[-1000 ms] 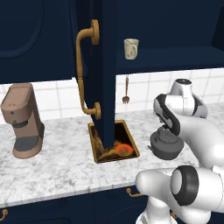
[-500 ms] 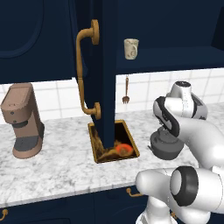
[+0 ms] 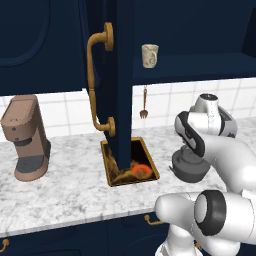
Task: Pick the kettle from the counter and place it on the tray. Then pick the mug from the cabinet and place it on the tray. Then close the cabinet doors.
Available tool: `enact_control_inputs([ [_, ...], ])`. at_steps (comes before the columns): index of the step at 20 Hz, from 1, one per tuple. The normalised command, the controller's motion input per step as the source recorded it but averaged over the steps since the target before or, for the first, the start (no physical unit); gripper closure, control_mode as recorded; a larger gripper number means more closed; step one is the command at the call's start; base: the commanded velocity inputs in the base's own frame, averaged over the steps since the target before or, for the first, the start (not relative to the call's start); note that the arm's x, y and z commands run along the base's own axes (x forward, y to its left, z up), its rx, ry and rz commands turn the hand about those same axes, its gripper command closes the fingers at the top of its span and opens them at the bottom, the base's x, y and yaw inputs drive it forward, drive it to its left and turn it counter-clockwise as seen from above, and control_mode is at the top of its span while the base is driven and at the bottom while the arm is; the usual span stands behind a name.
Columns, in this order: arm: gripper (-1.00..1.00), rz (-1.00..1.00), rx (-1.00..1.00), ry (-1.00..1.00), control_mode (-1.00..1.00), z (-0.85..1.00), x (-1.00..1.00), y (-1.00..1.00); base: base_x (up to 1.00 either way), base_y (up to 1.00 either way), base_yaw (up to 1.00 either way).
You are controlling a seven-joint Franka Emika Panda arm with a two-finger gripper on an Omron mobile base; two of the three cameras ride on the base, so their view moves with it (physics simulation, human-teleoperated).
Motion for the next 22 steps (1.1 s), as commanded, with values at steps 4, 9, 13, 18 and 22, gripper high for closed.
enact_control_inputs([
  [4, 1.00, 0.00, 0.00, 0.00, -1.00, 0.00, 0.00, 0.00, 0.00, 0.00, 0.00],
  [9, 1.00, 0.00, 0.02, 0.00, -1.00, 0.00, 0.00, 0.02, 0.00, 0.00, 0.00],
  [13, 1.00, -0.02, 0.01, 0.00, -1.00, 0.32, 0.00, 0.21, 0.00, 0.00, 0.00],
  [18, 1.00, -0.06, 0.00, -0.03, -1.00, 0.52, 0.00, 0.34, 0.00, 0.00, 0.00],
  [22, 1.00, -0.08, 0.00, -0.04, -1.00, 0.42, 0.00, 0.29, 0.00, 0.00, 0.00],
])
